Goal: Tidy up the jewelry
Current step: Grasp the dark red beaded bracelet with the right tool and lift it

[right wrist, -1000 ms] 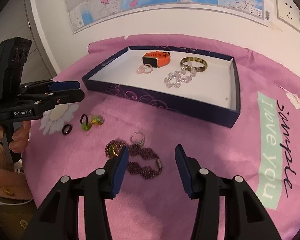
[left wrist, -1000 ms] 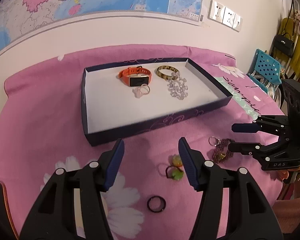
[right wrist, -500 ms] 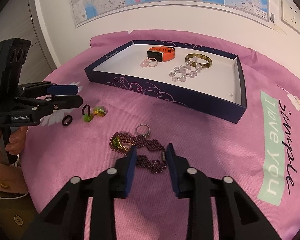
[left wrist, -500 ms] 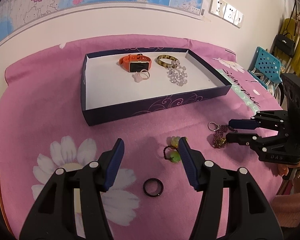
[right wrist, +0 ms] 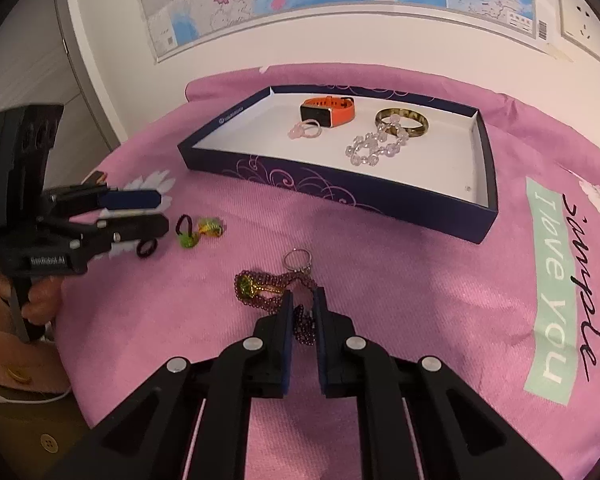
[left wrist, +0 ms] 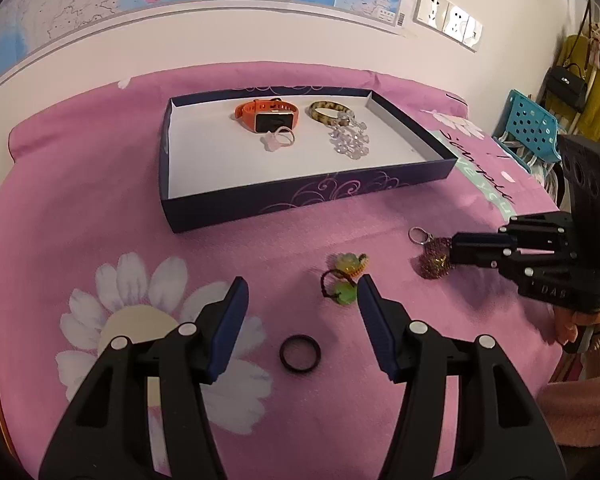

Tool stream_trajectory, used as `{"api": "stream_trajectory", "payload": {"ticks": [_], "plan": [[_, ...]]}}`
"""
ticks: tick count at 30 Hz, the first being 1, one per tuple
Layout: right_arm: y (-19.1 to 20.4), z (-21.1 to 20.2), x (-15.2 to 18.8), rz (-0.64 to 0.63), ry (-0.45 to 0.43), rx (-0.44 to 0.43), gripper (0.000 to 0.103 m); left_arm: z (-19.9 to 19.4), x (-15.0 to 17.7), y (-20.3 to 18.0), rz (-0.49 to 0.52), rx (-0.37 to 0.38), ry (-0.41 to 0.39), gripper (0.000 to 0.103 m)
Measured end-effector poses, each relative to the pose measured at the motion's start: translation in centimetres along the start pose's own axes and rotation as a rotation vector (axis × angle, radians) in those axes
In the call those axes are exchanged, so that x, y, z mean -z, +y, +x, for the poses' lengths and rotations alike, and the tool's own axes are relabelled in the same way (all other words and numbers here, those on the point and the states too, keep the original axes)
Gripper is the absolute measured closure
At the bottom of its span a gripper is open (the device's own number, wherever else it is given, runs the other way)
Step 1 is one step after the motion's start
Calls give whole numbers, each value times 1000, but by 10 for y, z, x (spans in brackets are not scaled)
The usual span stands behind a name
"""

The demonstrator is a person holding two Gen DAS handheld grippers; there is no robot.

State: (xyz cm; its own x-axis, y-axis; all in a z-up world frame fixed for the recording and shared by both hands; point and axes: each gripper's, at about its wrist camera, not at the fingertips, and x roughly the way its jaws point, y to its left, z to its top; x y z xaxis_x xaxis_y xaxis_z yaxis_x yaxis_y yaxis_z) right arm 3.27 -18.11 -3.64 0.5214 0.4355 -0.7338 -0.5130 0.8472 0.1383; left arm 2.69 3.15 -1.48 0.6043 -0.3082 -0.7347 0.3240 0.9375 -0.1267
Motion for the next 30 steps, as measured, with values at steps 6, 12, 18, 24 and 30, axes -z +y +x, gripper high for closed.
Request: {"api": "stream_trajectory", "payload": {"ticks": [6, 12, 18, 24, 30], "plan": [[3, -12, -6, 16, -45, -43, 95, 0, 4, -3, 2, 11, 9, 47], [9, -22, -14, 17, -87, -77, 95, 1, 5, -5, 7, 14, 10, 47], [11, -28, -20, 30, -116, -103, 95, 2, 5, -7, 10, 20, 13, 47], [9, -33, -23, 50, -139, -129, 95, 3, 5, -6, 5, 24, 12, 47], [1, -39, -27, 78, -169, -138, 95, 3, 6, -7, 10, 26, 15, 47]]}}
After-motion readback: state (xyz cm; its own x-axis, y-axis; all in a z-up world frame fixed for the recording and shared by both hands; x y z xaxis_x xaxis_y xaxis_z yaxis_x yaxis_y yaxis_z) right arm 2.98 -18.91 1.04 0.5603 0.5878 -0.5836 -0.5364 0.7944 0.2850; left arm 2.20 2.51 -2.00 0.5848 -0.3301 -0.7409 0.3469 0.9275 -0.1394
